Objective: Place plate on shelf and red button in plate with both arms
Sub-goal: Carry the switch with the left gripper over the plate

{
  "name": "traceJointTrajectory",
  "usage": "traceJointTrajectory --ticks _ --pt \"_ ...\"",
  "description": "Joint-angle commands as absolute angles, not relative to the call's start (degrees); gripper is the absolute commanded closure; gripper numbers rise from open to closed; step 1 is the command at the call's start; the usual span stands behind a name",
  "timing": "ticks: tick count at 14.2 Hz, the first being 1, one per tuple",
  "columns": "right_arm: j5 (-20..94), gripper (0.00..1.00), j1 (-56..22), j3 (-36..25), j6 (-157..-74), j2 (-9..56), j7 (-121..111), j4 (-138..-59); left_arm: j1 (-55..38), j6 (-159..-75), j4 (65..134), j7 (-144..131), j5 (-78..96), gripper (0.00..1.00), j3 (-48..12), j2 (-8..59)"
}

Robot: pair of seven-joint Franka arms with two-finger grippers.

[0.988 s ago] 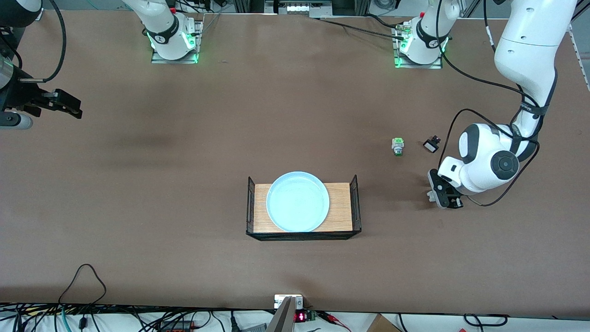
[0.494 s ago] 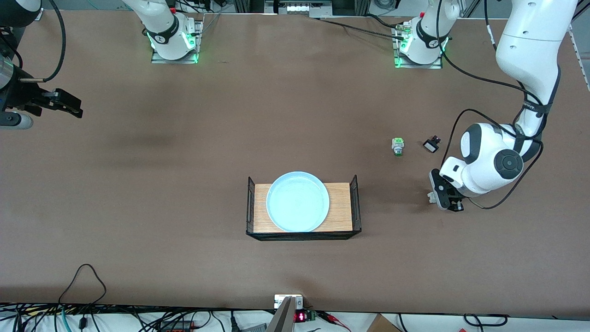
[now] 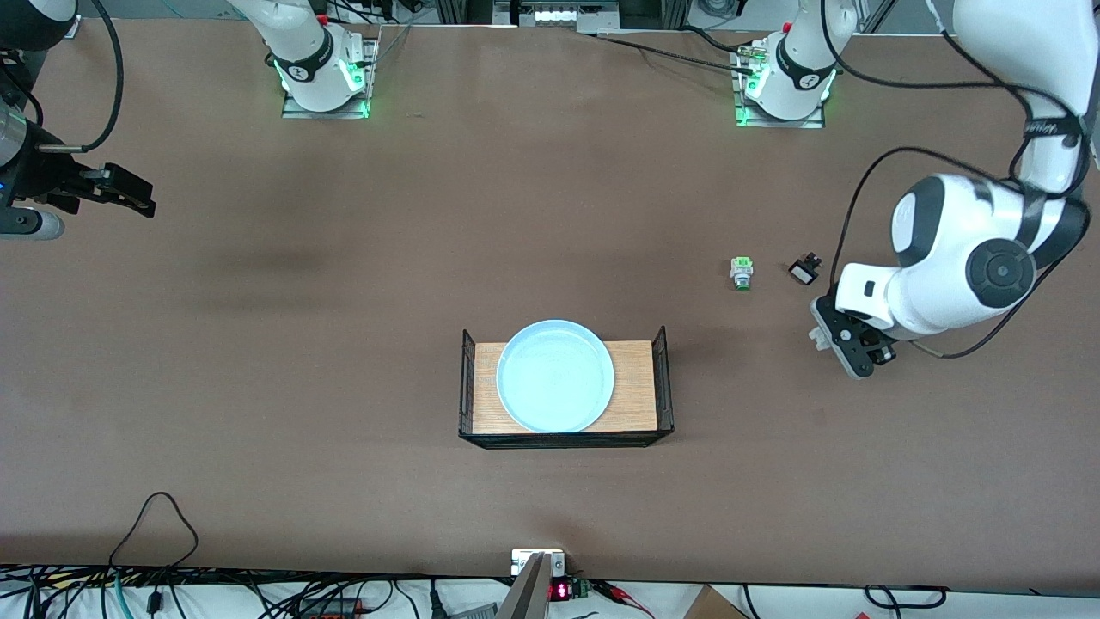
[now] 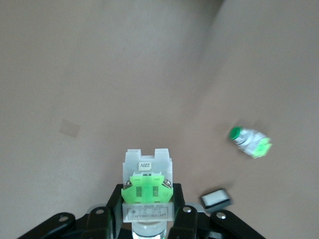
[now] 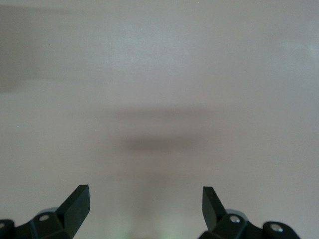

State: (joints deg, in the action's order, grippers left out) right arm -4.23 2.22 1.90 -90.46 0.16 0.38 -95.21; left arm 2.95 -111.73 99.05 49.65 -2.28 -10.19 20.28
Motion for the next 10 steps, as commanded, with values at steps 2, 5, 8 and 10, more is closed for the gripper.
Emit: traceJointTrajectory --ticks 2,5,8,10 --pt "-3.08 0.0 2.64 1.24 -89.21 -0.35 -0.78 -94.57 2.73 -98.9 86.51 29.33 -2.2 0.76 -17.64 21.09" --pt "-3.16 0.0 2.46 0.17 -89.3 -0.35 -2.82 -94.4 1.33 -94.94 80.79 11.75 -2.46 0.76 -23.72 21.36" --pt "-3.08 0.0 2.55 0.18 -89.73 -0.18 0.87 -94.57 -7.26 -95.36 77.1 -2.23 -2.63 0.76 -23.73 23.98" --pt "-3.08 0.0 2.02 0.7 -90.09 -0.44 0.97 -94.66 -11.76 -96.5 71.92 -9.55 -2.81 0.76 -23.47 28.98"
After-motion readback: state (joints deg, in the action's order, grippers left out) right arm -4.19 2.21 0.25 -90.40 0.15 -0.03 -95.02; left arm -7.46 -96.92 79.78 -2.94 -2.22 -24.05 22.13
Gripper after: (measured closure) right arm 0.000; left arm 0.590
